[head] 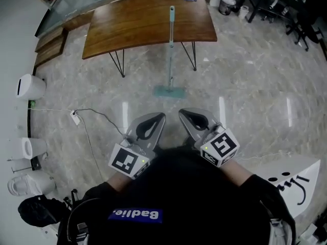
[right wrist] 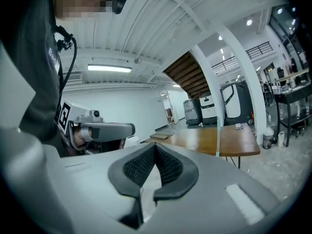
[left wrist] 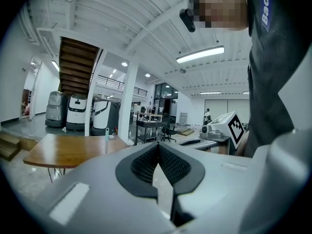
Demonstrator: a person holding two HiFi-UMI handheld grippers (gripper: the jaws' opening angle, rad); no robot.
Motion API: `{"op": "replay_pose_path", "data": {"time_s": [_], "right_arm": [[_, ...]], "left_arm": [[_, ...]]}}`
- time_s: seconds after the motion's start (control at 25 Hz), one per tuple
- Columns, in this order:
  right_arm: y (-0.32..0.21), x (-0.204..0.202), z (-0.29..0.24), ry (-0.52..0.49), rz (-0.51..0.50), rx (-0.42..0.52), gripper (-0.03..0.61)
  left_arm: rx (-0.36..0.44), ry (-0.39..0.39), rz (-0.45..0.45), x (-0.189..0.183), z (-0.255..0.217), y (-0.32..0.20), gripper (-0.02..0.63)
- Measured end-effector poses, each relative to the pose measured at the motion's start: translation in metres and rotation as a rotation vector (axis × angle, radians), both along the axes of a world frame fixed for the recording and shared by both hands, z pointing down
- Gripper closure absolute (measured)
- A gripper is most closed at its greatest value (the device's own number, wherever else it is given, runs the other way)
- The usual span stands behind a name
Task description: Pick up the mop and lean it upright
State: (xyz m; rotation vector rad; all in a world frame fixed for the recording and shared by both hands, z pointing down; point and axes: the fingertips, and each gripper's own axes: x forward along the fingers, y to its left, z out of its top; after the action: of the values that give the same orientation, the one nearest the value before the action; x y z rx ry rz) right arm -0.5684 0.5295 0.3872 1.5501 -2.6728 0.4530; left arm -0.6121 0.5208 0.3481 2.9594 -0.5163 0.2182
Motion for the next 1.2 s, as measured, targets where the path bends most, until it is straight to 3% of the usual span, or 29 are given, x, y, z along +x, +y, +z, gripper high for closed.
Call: {"op": "replay_pose_path", "data": {"time_s": [0.24, 0.68, 1.2], "right_arm": [[0.008, -0.018, -0.024, 0.064, 0.058, 0.043, 0.577], [0.005, -0.064, -0.035, 0.130, 0.098, 0.057, 0.577], [0.007, -0.080, -0.037, 0.102, 0.116, 0.077, 0.577]], "left_arm": [[0.044, 0.083, 0.077, -0.011, -0.022, 0.008, 0.594], [0.059, 0.147, 0.159, -0.052, -0.026, 0.007, 0.594], [0.086, 0.129, 0.156, -0.074, -0.029, 0.010, 0.594]]}}
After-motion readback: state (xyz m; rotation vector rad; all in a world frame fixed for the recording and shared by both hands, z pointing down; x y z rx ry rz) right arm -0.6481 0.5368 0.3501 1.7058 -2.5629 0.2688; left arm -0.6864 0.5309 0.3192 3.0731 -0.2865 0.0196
